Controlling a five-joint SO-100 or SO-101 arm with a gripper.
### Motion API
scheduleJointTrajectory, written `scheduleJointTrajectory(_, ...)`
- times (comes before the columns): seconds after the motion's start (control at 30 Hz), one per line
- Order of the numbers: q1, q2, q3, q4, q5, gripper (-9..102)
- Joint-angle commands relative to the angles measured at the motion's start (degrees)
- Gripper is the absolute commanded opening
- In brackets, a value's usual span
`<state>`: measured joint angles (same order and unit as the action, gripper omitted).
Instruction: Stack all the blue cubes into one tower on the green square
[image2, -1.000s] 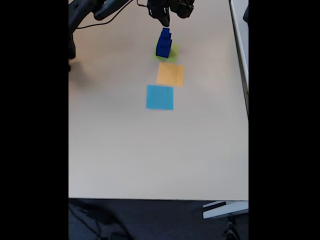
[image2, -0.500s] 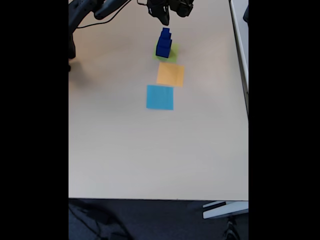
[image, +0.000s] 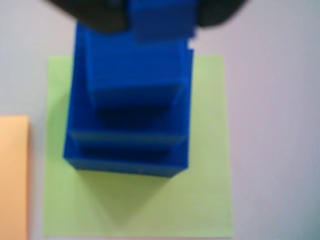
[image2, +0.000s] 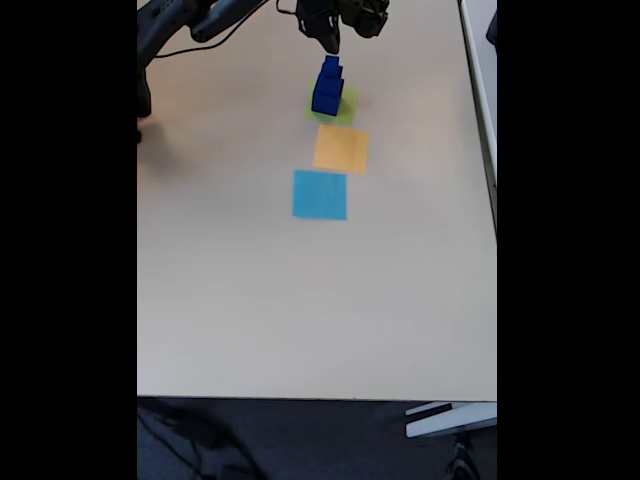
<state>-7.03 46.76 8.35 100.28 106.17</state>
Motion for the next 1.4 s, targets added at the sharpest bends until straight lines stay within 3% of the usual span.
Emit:
scheduleJointTrajectory(0.0,0.53,0.88,-3.34,0.0,-0.35,0)
scheduleJointTrajectory(1.37,0.35,-0.09,-2.02,0.53,-1.85,0)
